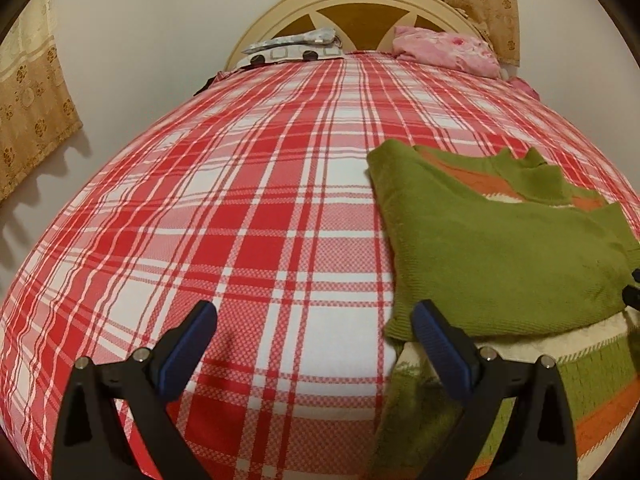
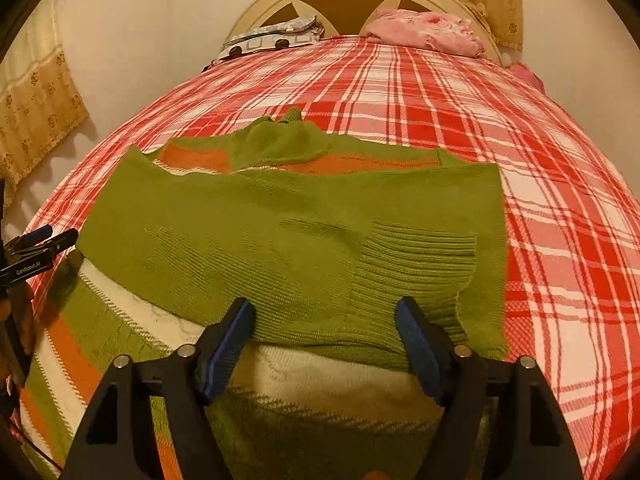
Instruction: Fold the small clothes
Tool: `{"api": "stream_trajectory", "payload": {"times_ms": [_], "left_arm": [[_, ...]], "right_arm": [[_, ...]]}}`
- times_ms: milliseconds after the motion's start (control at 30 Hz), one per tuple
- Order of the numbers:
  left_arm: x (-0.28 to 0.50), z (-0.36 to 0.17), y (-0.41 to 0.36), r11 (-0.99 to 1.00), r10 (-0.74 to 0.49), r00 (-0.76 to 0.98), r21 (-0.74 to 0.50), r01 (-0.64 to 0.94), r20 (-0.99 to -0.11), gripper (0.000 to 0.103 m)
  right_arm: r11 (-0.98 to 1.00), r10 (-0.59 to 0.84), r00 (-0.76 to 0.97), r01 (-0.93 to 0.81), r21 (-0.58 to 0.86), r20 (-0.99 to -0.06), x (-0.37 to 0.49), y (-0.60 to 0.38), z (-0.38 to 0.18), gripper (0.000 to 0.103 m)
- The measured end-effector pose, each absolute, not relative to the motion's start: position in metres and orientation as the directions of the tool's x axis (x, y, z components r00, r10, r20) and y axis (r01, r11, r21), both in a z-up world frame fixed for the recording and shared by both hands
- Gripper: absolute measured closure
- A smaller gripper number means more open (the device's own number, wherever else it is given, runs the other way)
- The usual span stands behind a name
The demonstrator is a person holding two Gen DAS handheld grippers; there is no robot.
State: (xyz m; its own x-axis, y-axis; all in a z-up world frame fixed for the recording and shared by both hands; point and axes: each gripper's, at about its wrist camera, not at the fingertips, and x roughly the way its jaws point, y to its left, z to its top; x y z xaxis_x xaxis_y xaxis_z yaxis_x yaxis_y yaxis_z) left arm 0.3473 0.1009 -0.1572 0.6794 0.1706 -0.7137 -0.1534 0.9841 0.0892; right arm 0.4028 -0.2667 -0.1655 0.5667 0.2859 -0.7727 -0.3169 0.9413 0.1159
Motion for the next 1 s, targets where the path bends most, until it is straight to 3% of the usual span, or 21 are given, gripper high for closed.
{"api": "stream_trajectory", "payload": {"times_ms": [700, 1000], "left_arm": [[0.302, -0.144, 0.075, 0.995, 0.101, 0.720, 0.073, -0.069, -0.687, 0.002], [0.280, -0.140, 0.067, 0.998, 0.058, 0.726, 0.030, -0.051, -0.685, 0.002]], "right_arm": [[0.953, 0.183, 0.588, -0.304, -0.005, -0.788, 0.378, -0.258, -0.162, 0.020], [0.966, 0.214, 0.573, -0.247, 0.082, -0.791, 0.372, -0.277, -0.165, 0.020]]}}
